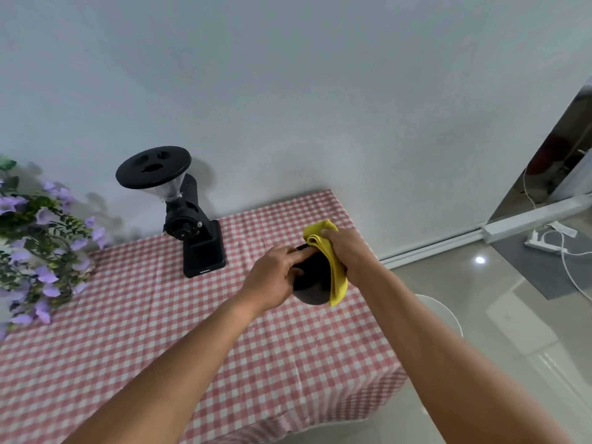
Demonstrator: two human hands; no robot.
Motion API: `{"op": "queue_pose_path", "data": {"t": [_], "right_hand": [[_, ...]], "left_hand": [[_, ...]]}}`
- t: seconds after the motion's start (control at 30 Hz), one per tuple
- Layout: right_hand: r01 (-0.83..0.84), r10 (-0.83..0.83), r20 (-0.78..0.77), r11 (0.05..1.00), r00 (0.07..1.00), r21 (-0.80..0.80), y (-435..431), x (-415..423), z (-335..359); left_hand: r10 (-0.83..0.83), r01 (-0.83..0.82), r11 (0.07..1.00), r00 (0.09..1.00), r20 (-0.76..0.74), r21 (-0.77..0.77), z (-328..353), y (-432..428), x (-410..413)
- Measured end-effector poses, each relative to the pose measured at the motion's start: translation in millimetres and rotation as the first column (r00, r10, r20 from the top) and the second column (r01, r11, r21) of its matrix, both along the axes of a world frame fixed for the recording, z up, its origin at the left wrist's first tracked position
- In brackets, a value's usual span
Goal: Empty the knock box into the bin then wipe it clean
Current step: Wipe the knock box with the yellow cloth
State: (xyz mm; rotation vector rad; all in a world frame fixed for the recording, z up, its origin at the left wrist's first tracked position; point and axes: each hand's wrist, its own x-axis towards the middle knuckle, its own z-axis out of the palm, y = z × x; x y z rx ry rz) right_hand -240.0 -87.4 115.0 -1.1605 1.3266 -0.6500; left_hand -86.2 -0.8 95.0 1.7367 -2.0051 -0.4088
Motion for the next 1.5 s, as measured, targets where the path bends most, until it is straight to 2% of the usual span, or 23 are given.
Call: {"op": "queue_pose_path", "data": {"t": [0.17,0.27,0.33,0.4,0.47,0.53,0.63,0.77,0.83,0.97,1.07,1.1,1.23,1.3,1.37,1.4,1.47,1.5], "right_hand": [[-0.04,0.083,0.187,0.974,0.979,-0.222,25.2,-1.4,-16.0],[-0.107,0.181,0.196,0.936,0.964,-0.336,33.9,-8.6,-26.0],[-0.096,0.158,0.141,0.924,0.977,-0.37,32.8,-10.5,-25.6],[-0.011,0.052,0.12,0.946,0.991,-0.324,25.8,-8.6,-19.3],[0.07,-0.052,0.111,0.984,0.992,-0.166,15.4,-5.2,-10.9],[0.113,-0.112,0.093,0.994,0.989,-0.006,8.2,-4.3,-5.2],[0.088,-0.094,0.12,0.995,0.988,0.05,7.1,-4.8,-9.1],[0.06,-0.046,0.114,0.991,0.992,-0.123,17.8,-6.3,-24.0],[0.047,-0.035,0.078,0.988,0.996,-0.148,21.8,-5.8,-33.4],[0.07,-0.069,0.026,0.996,0.997,-0.046,10.9,-7.0,-39.0],[0.032,-0.044,0.103,0.993,0.994,0.111,1.9,-13.6,-35.9],[0.033,-0.041,0.09,0.996,0.995,0.085,2.1,-13.3,-36.3],[0.082,-0.084,0.0,0.966,0.996,-0.245,19.0,-0.4,-37.1],[0.104,-0.105,0.011,0.955,0.994,-0.278,20.4,1.8,-35.6],[0.08,-0.07,0.079,0.987,0.994,-0.141,7.8,-2.1,-34.3],[0.006,-0.005,0.179,1.0,0.984,-0.009,0.8,-3.5,-31.9],[-0.203,0.093,0.457,0.959,0.885,0.199,-5.5,-7.5,-24.8],[-0.271,0.082,0.566,0.928,0.82,0.257,-5.4,-8.1,-21.9]], "left_hand": [[0.13,-0.072,0.981,0.93,-0.343,0.178,-3.6,1.4,3.5],[0.146,-0.022,0.97,0.848,-0.509,0.241,1.1,4.7,0.7],[0.13,-0.011,0.974,0.847,-0.515,0.227,2.3,6.0,-2.6],[0.113,-0.043,0.985,0.892,-0.438,0.168,-0.6,5.5,-5.3],[0.103,-0.064,0.991,0.929,-0.355,0.12,-2.6,4.8,-8.2],[0.102,-0.064,0.991,0.937,-0.333,0.122,-3.4,4.1,-10.3],[0.12,-0.066,0.986,0.918,-0.378,0.153,-5.3,2.4,-8.8],[0.199,-0.085,0.969,0.826,-0.527,0.233,-5.6,1.1,-7.7],[0.233,-0.088,0.96,0.78,-0.581,0.266,-4.0,1.6,-8.4],[0.226,-0.069,0.961,0.75,-0.621,0.266,1.9,3.0,-8.4],[0.209,-0.073,0.968,0.766,-0.608,0.24,7.8,0.9,-5.7],[0.207,-0.08,0.97,0.764,-0.611,0.229,9.0,-0.6,-4.4],[0.225,-0.119,0.971,0.757,-0.614,0.208,14.5,-10.1,3.5],[0.204,-0.104,0.974,0.794,-0.573,0.203,20.4,-12.0,5.0],[0.151,-0.058,0.981,0.825,-0.544,0.184,27.2,-10.3,4.8],[0.12,-0.034,0.985,0.84,-0.528,0.171,29.9,-8.6,3.9],[0.069,0.004,0.989,0.871,-0.487,0.147,33.4,-6.1,2.3],[0.05,0.017,0.99,0.886,-0.46,0.141,35.3,-5.9,2.3]]}}
